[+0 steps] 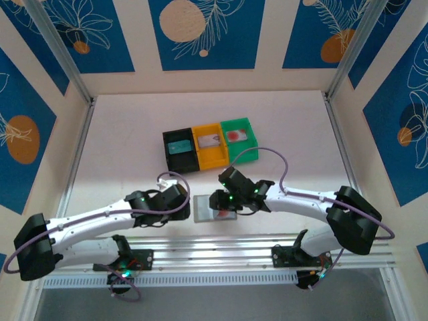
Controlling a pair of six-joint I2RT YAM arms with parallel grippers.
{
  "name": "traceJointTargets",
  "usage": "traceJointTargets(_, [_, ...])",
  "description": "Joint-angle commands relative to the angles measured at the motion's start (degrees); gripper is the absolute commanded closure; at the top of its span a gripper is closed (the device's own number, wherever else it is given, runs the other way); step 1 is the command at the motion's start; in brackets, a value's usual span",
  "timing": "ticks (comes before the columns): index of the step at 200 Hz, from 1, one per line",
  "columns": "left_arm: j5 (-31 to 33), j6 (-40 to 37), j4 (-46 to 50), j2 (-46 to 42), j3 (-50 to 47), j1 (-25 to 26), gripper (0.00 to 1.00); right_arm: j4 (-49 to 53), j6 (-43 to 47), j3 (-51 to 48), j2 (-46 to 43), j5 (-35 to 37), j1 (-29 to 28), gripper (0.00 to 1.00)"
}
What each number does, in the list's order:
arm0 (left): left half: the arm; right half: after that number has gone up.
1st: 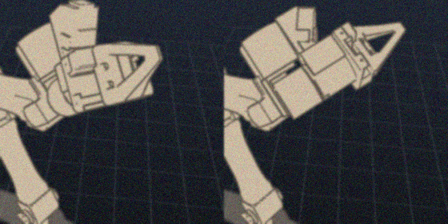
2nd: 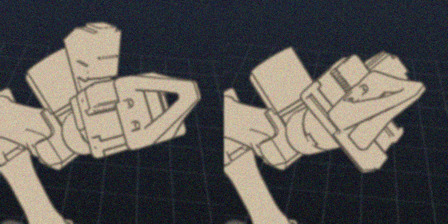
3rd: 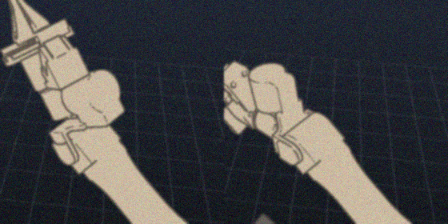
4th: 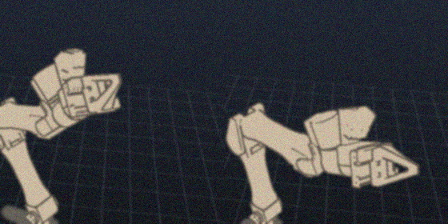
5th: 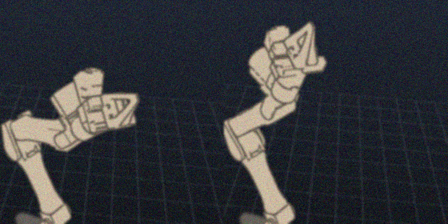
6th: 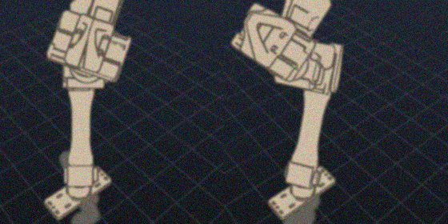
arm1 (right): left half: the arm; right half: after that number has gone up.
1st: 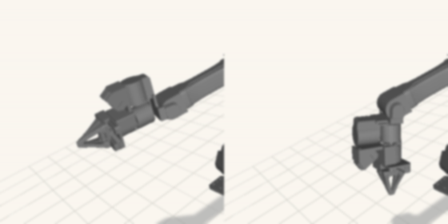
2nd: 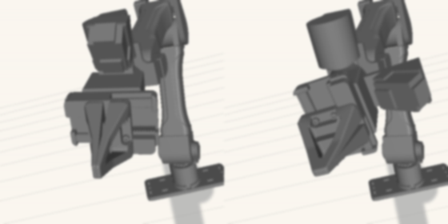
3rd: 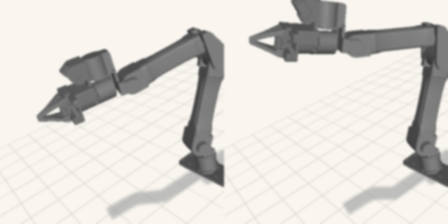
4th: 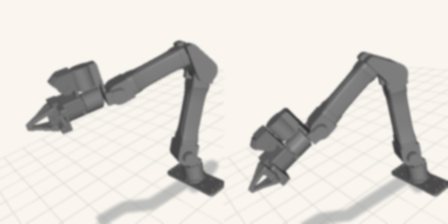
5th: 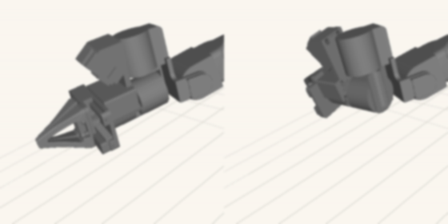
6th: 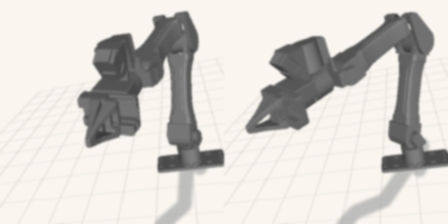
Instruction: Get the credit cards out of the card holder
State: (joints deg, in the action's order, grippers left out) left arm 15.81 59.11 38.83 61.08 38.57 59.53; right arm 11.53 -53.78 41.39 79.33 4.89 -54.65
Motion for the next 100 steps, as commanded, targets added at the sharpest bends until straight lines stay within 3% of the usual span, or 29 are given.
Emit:
traceJointTargets(1, [1.50,1.65,2.56,-1.70,-1.49,-0.63,0.37,0.24,-1.04,2.00,1.15,-1.58,-1.02,0.66])
traceJointTargets(100, [1.18,2.47,3.71,-4.74,-2.43,-0.73,0.37,-2.77,-2.60,5.27,8.23,-4.74,-3.81,0.66])
